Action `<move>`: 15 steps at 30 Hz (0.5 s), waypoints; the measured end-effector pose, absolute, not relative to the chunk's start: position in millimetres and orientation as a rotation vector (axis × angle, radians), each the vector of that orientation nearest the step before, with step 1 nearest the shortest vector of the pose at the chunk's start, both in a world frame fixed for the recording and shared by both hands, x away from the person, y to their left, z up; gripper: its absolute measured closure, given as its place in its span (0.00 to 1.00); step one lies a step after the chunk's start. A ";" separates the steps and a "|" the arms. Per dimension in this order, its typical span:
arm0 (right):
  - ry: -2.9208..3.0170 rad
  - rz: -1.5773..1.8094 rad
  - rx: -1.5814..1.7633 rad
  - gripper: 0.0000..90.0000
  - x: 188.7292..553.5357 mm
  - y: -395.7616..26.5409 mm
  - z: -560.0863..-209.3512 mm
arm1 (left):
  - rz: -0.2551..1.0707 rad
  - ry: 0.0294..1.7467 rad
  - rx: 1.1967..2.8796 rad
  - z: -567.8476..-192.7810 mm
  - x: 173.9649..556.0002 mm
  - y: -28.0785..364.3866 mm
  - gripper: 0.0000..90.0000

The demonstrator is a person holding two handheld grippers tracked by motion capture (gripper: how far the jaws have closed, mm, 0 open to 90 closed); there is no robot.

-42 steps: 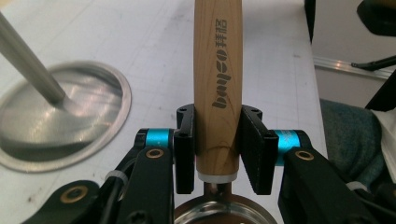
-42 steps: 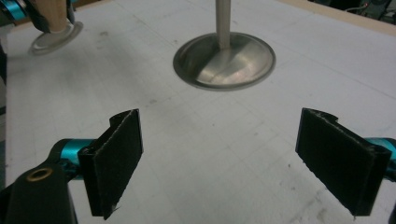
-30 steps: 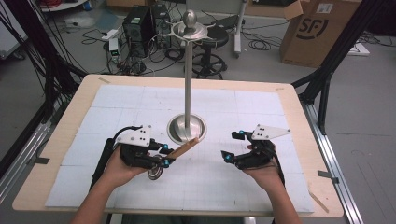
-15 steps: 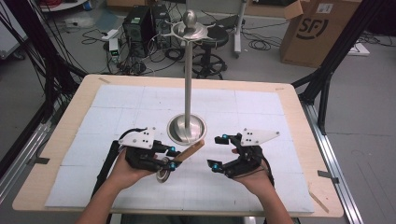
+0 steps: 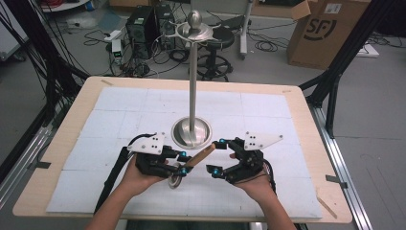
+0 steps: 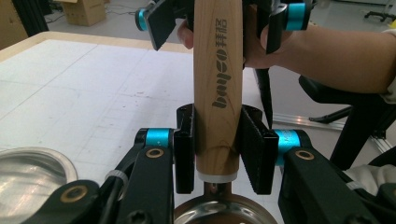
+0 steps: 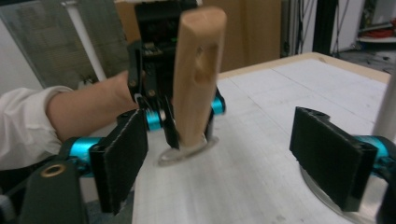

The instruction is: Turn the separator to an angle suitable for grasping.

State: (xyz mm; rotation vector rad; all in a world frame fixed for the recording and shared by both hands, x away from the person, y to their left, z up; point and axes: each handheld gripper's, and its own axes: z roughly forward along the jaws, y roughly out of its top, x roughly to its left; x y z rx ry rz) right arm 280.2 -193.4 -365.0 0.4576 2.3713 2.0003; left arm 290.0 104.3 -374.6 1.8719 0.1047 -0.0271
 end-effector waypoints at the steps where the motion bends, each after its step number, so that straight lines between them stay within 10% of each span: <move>1: 2.371 2.004 0.449 0.21 280.1 -191.9 -364.6 | -0.034 0.107 1.863 -375.2 289.6 102.7 0.76; 15: 2.383 2.077 0.390 0.39 278.1 -182.1 -363.9 | -0.035 0.075 1.816 -376.6 285.9 94.4 0.76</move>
